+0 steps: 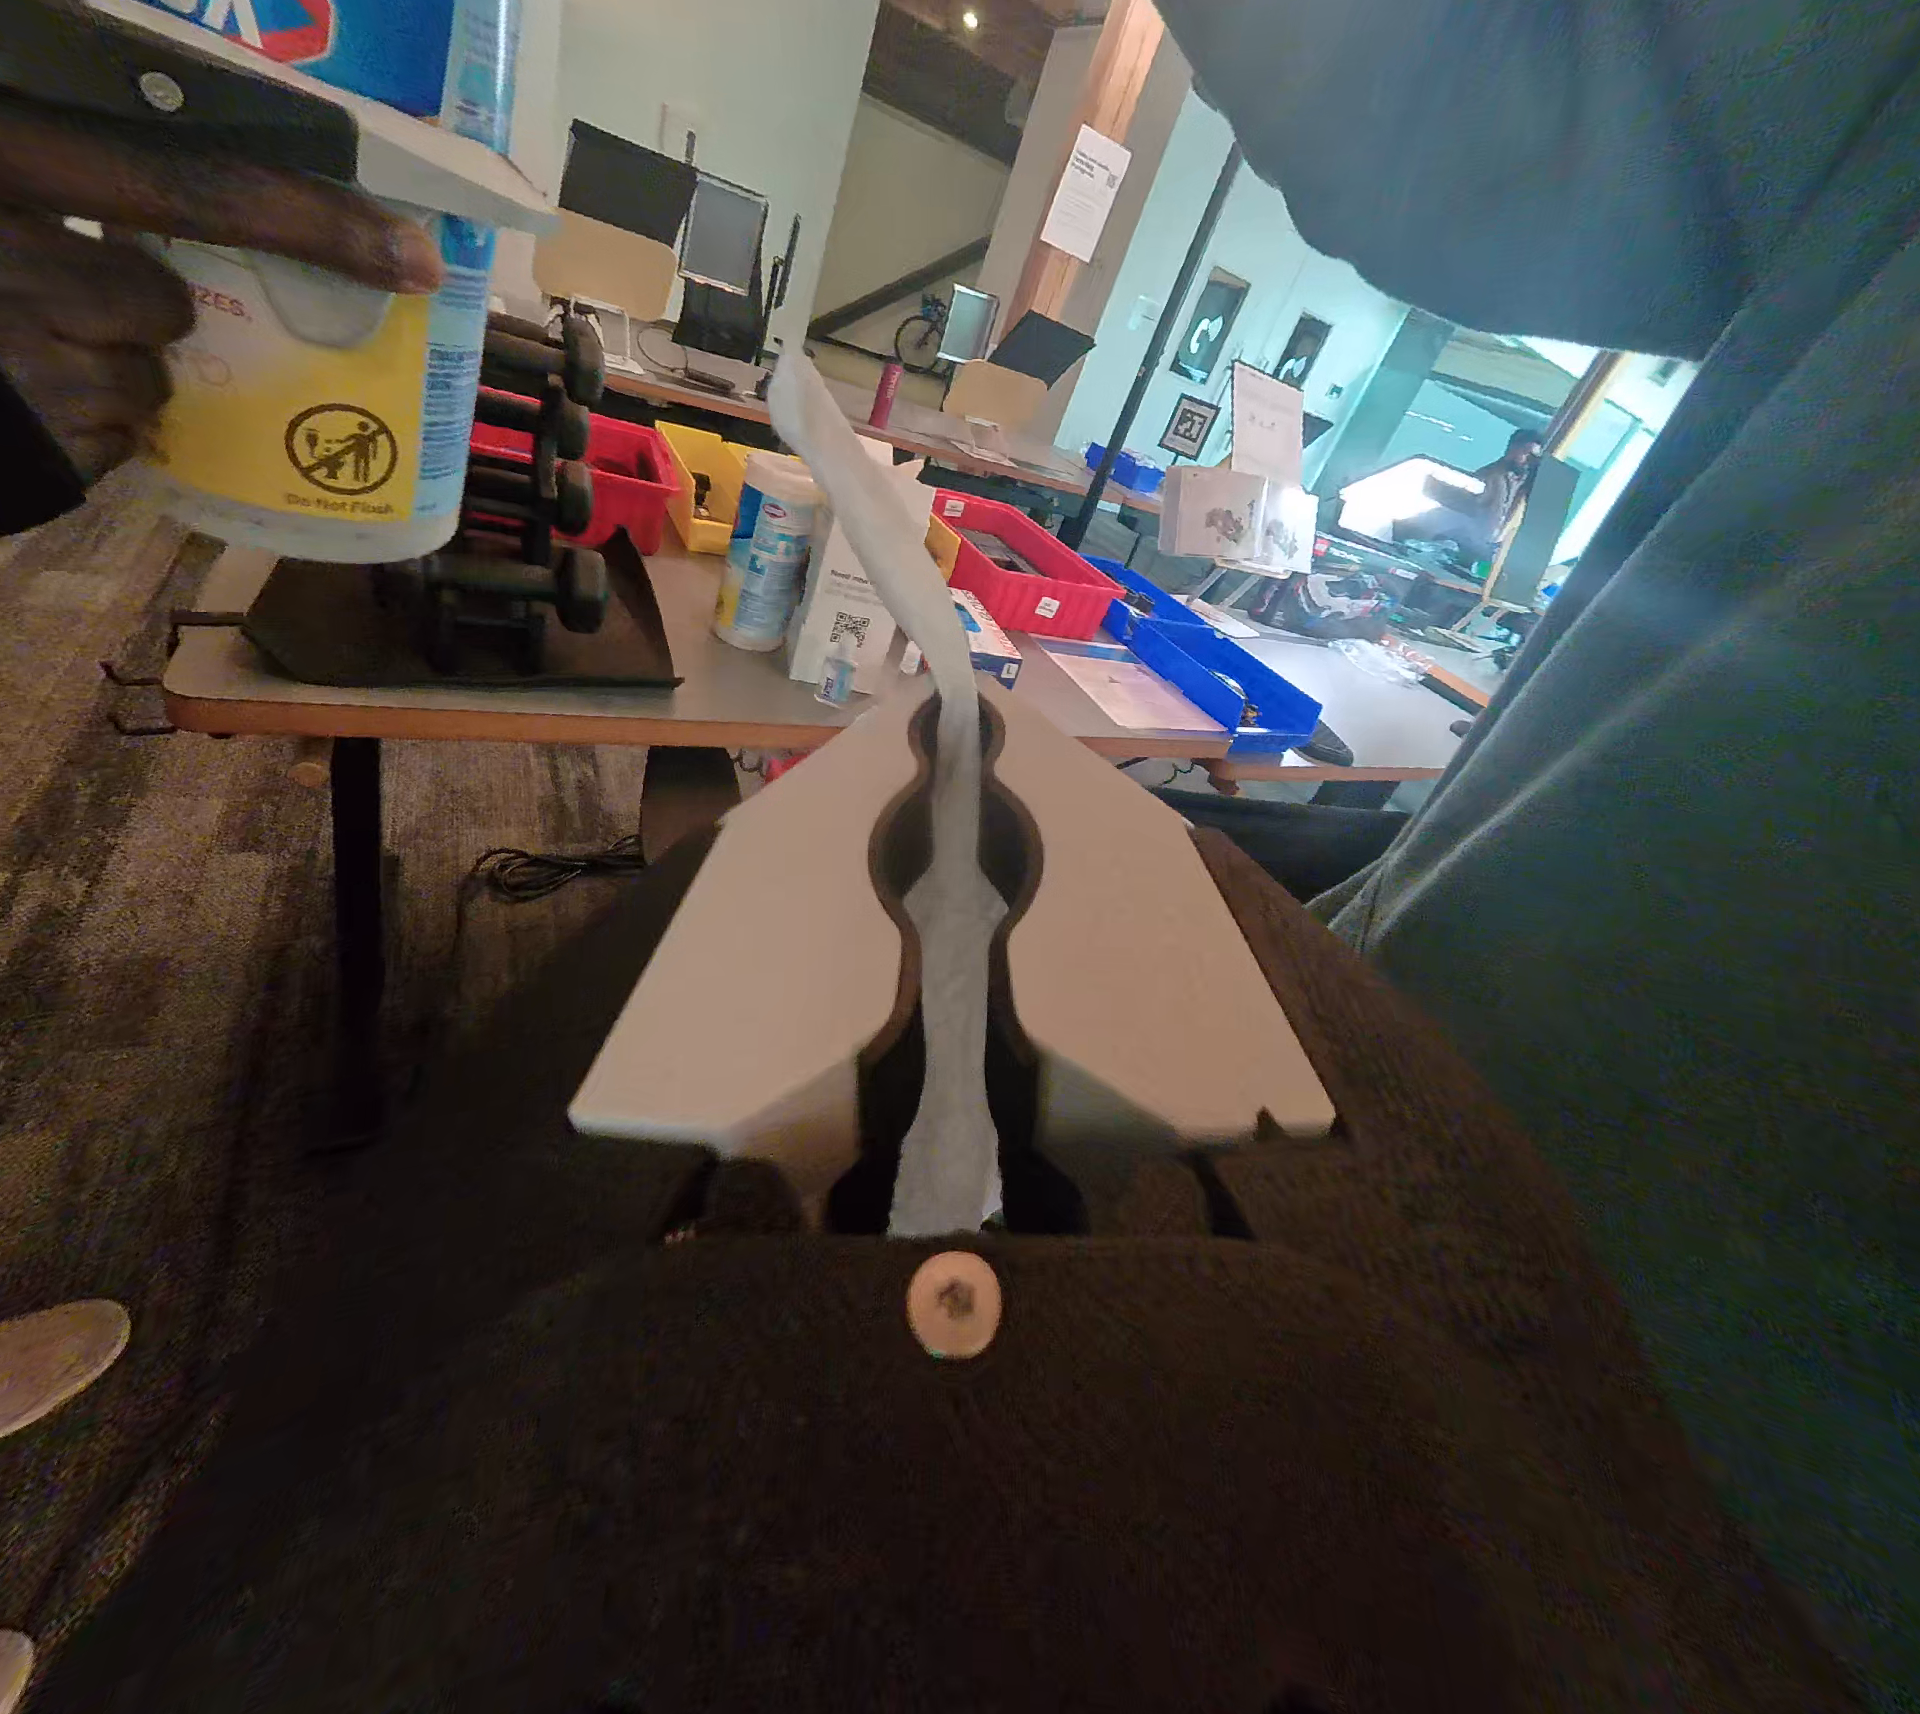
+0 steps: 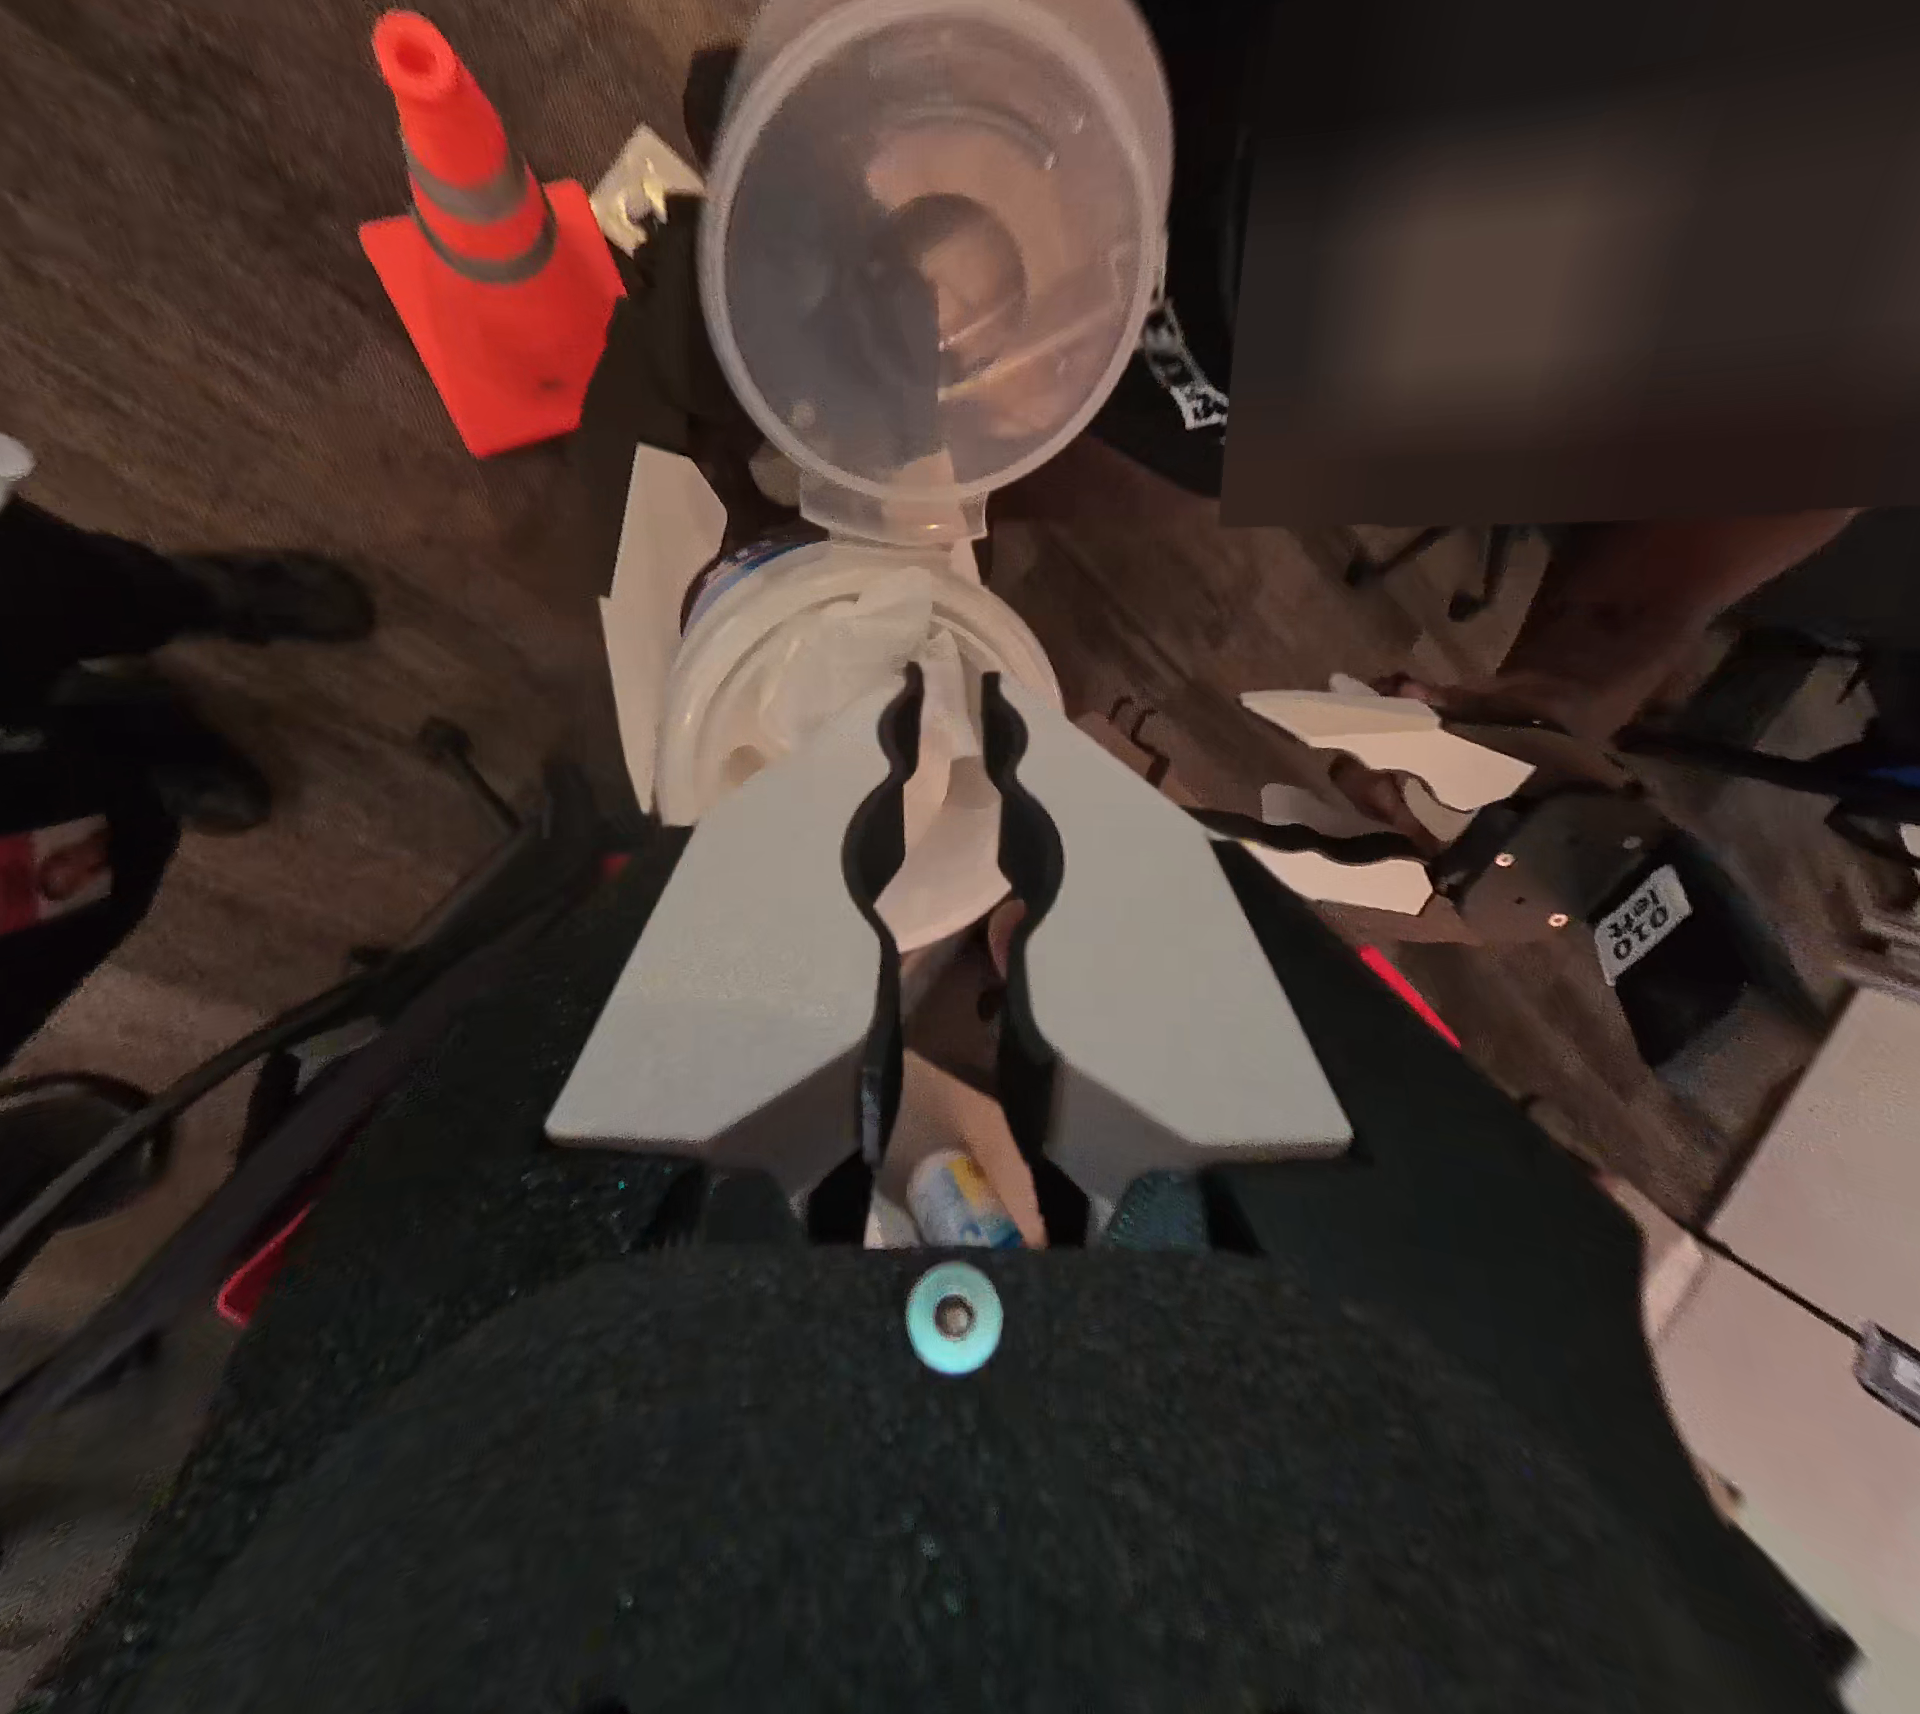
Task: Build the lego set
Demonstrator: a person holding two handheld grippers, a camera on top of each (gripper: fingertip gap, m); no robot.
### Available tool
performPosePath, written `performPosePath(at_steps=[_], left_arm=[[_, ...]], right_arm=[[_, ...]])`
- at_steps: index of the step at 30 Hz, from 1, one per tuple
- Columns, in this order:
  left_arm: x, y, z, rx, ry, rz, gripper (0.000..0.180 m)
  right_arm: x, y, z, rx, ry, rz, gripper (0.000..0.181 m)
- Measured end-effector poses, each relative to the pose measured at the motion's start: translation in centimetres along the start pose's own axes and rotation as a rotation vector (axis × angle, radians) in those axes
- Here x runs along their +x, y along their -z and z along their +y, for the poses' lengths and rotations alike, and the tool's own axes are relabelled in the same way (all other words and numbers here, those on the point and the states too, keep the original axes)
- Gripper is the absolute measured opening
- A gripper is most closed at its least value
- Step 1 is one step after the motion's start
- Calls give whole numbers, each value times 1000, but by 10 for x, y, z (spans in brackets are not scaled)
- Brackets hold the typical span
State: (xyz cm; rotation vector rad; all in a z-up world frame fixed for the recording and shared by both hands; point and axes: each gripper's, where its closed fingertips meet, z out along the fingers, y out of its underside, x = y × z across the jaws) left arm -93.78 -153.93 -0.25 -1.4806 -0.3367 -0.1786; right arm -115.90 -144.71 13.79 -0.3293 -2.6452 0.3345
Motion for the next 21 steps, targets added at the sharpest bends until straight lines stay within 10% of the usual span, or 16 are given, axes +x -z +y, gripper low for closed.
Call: performPosePath(at_steps=[10, 21], left_arm=[[1, 2, -3, -4, -17, -5, 0], [8, 0, -9, 11, -47, -11, 0]], right_arm=[[-15, -3, 15, 7, -44, -69, 2], [-32, 8, -92, 192, 154, 160, 84]])
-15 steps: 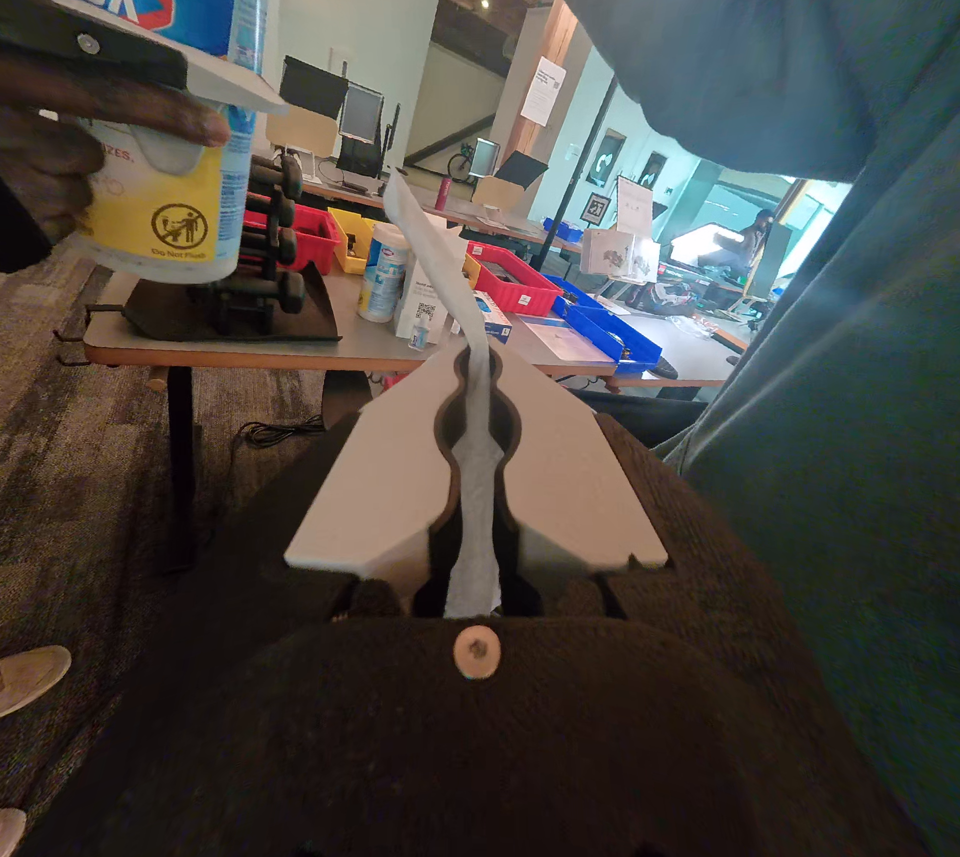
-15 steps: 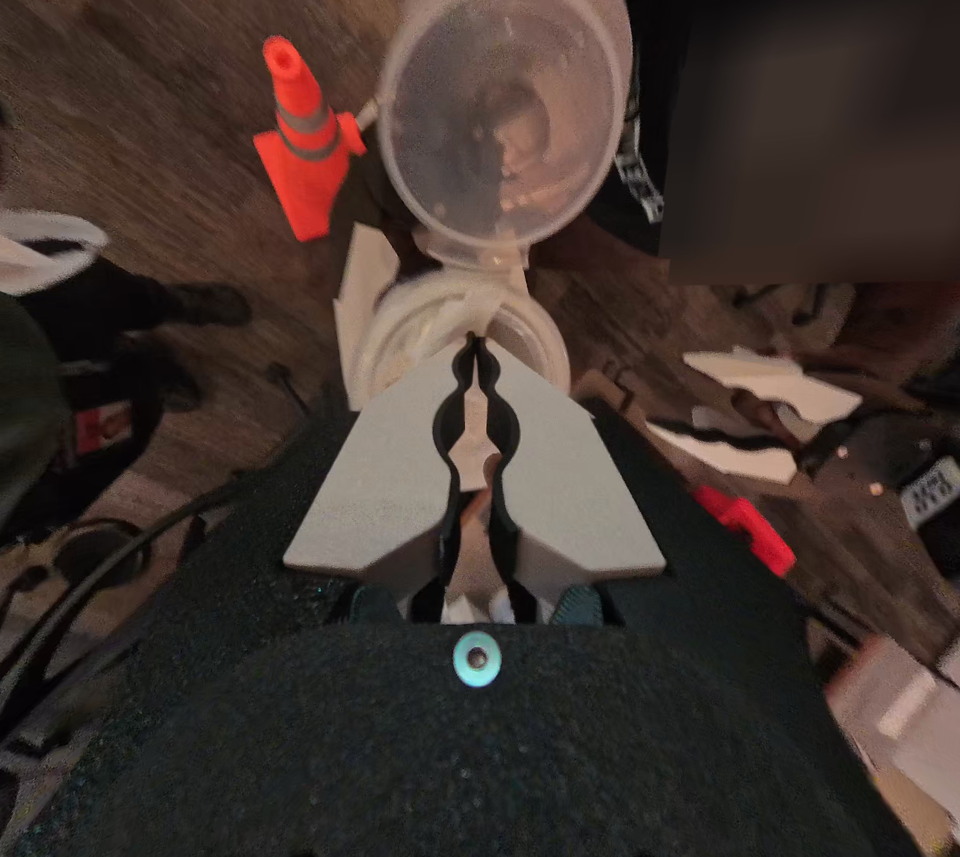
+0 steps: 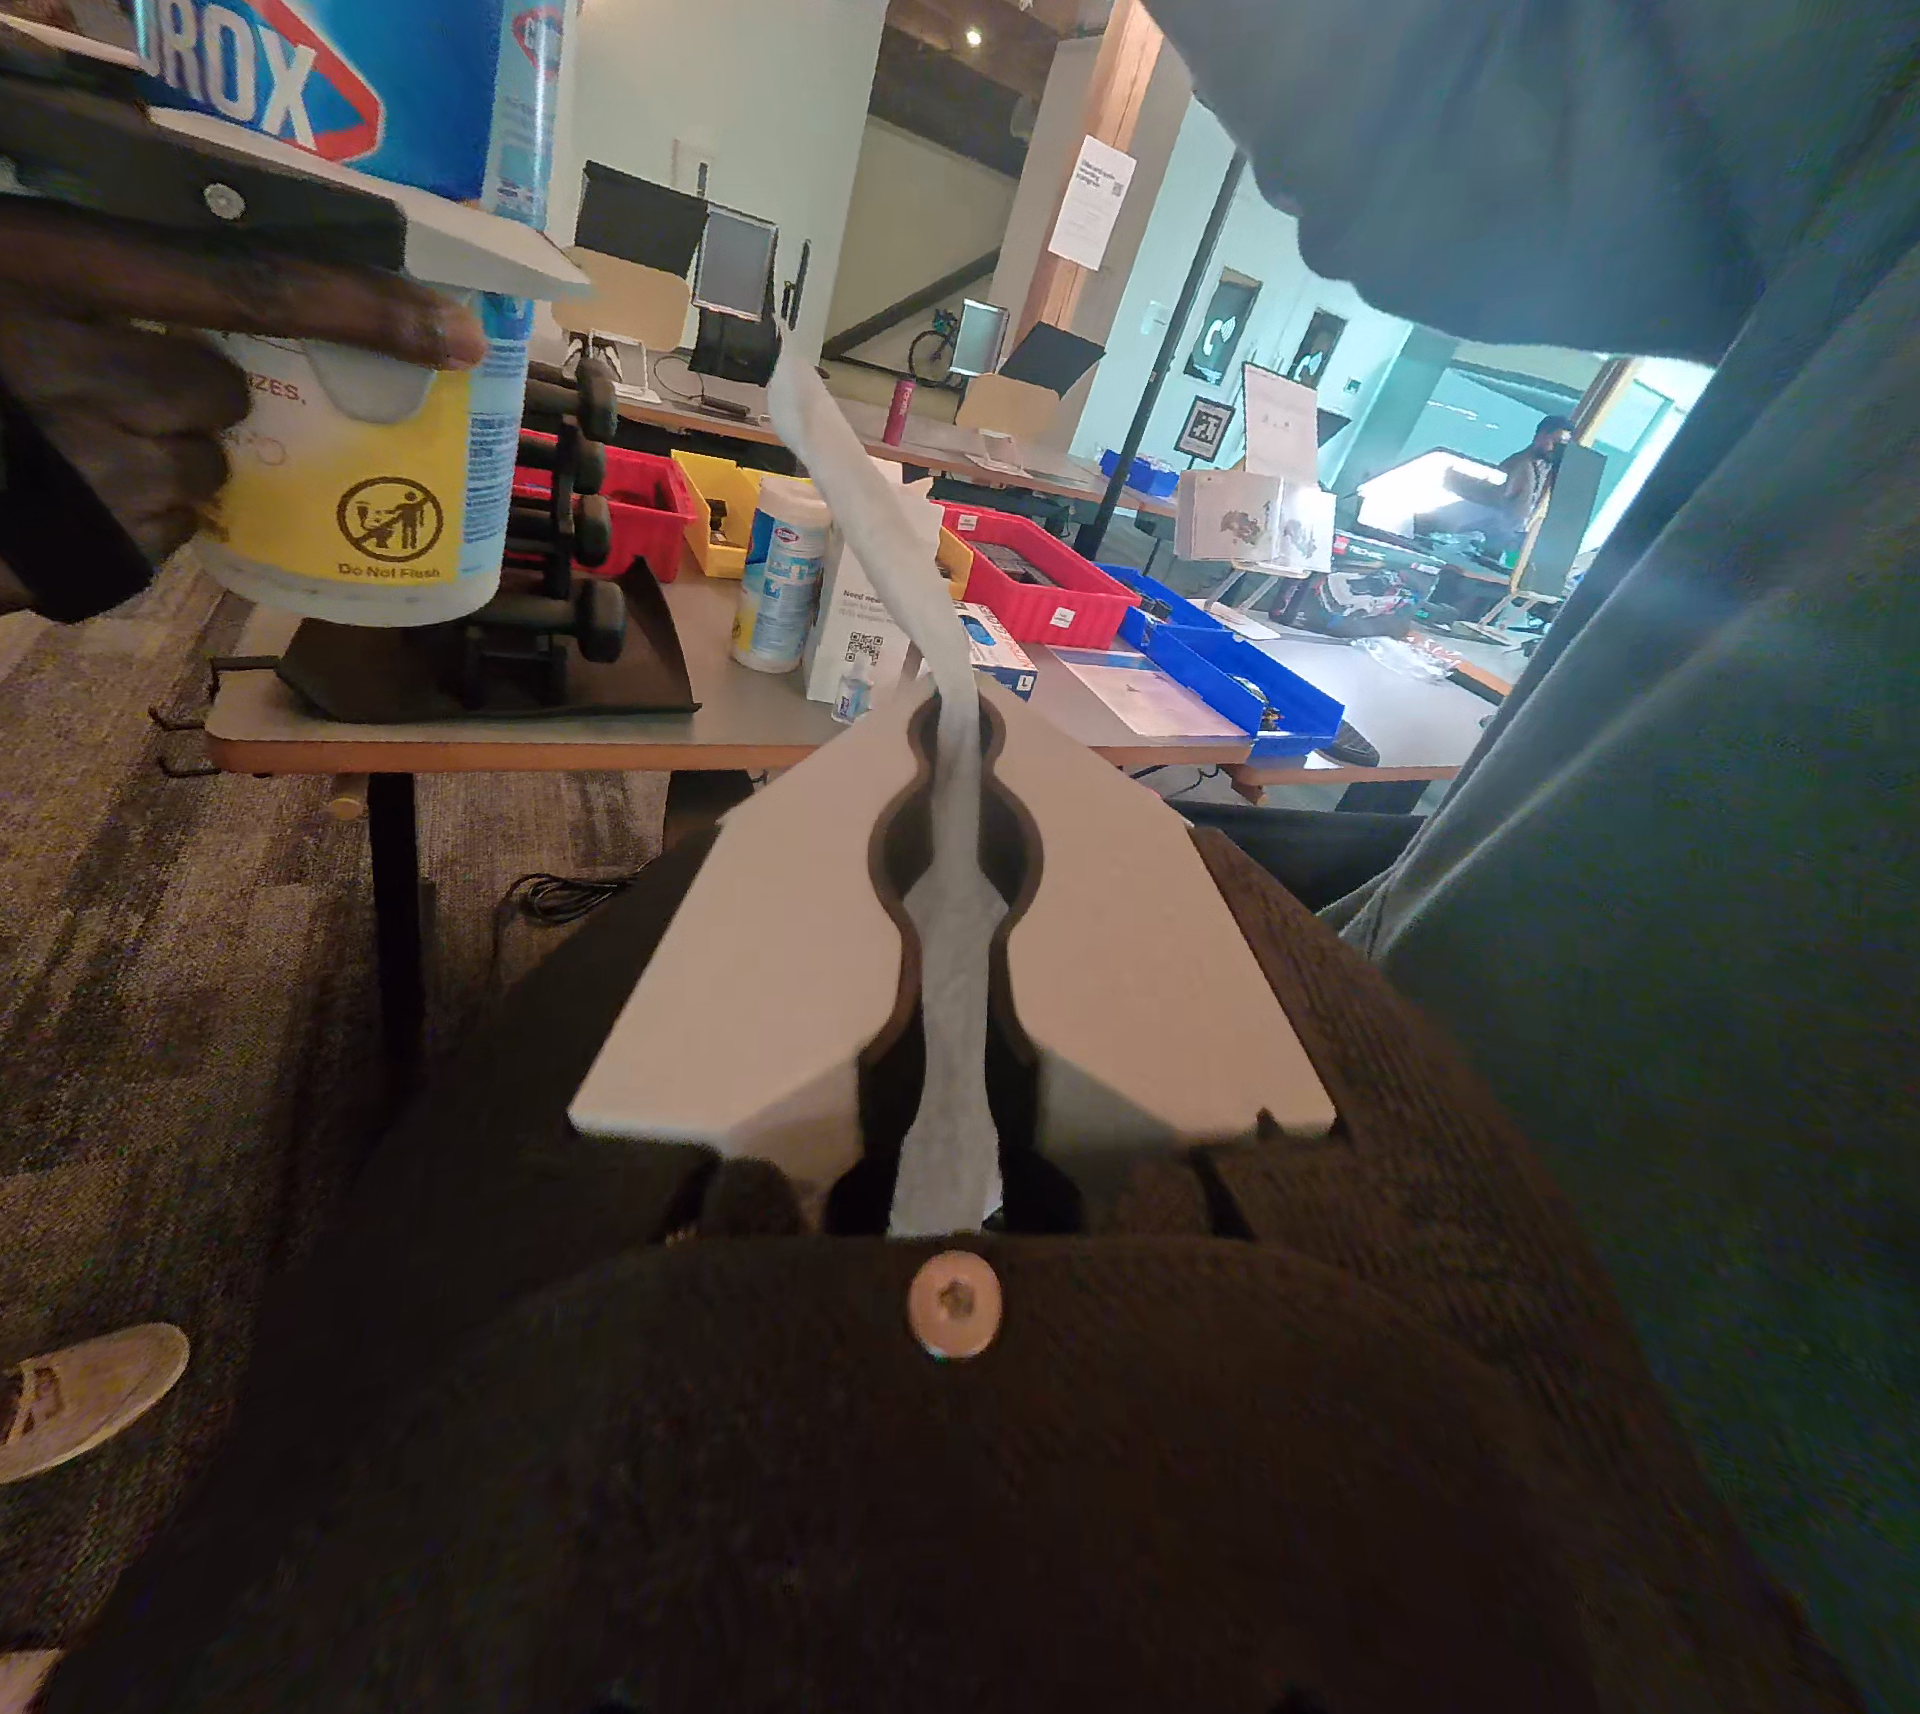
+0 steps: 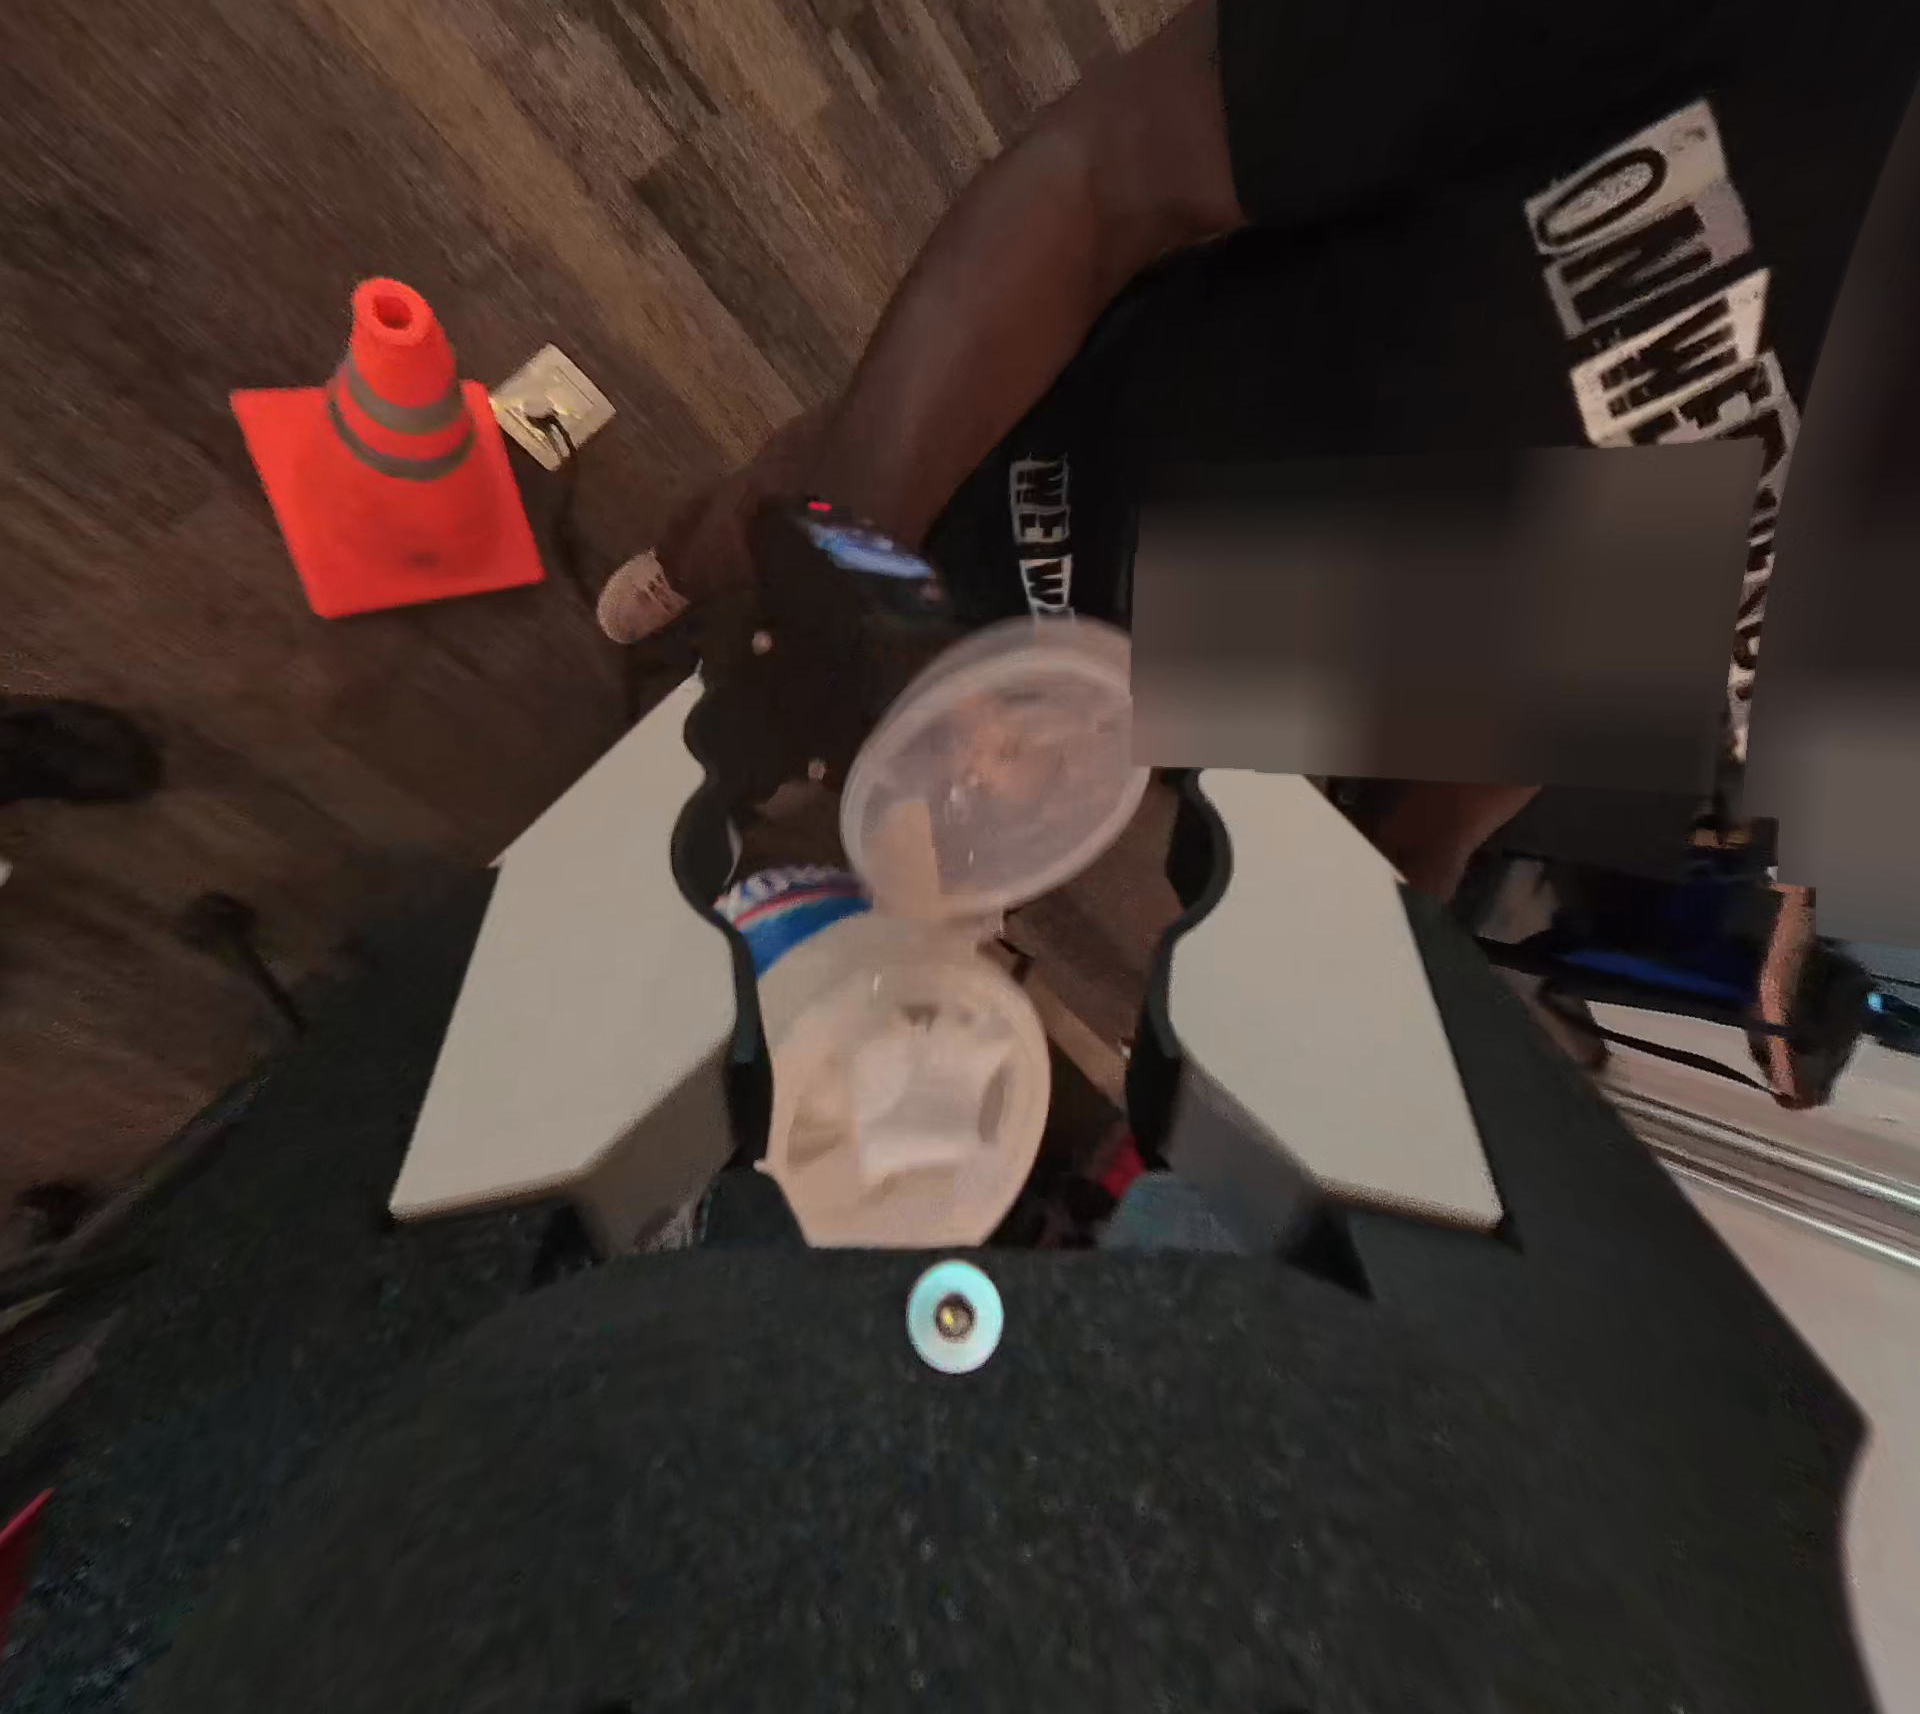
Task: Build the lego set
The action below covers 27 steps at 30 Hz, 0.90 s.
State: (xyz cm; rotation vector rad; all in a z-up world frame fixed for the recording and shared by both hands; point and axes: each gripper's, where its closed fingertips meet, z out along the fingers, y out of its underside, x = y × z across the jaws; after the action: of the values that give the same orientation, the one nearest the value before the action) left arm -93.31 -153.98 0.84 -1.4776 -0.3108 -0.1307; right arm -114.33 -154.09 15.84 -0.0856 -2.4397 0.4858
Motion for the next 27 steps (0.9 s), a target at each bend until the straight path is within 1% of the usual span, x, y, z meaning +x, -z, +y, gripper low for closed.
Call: performPosePath(at_steps=[1, 2, 5, 7, 10, 14, 16, 19, 20, 21, 25, 27], left_arm=[[1, 1, 1, 1, -2, -3, 0], [1, 3, 1, 3, -3, -6, 0], [2, 10, 2, 16, 1, -21, 0], [1, 16, 4, 24, 10, -32, 0], [0, 23, 7, 26, 24, -42, 0], [0, 25, 9, 11, 23, -34, 0], [0, 23, 8, 2, 21, -21, 0], [0, 18, 8, -9, 18, -3, 0], [0, 17, 8, -12, 19, 3, 0], [1, 15, 9, -15, 21, 8, 0], [0, 10, 12, -31, 33, 23, 0], [-1, 8, 14, -36, 32, 23, 0]], right_arm=[[2, -9, -3, -16, 5, 10, 86], [7, -16, -5, -33, 4, 25, 83], [26, -17, -3, -62, -29, 62, 53], [31, -7, 3, -69, -61, 57, 42], [41, 16, 18, -112, -50, 118, 27], [43, 44, 60, -230, -66, 147, 18], [32, 44, 80, -238, -109, 97, 15], [11, 33, 106, -241, -150, 16, 15], [10, 30, 109, -216, -163, 22, 4], [10, 29, 108, -180, -177, 17, 3], [5, 32, 106, -106, -262, -110, 14], [2, 35, 108, -113, -283, -200, 17]])
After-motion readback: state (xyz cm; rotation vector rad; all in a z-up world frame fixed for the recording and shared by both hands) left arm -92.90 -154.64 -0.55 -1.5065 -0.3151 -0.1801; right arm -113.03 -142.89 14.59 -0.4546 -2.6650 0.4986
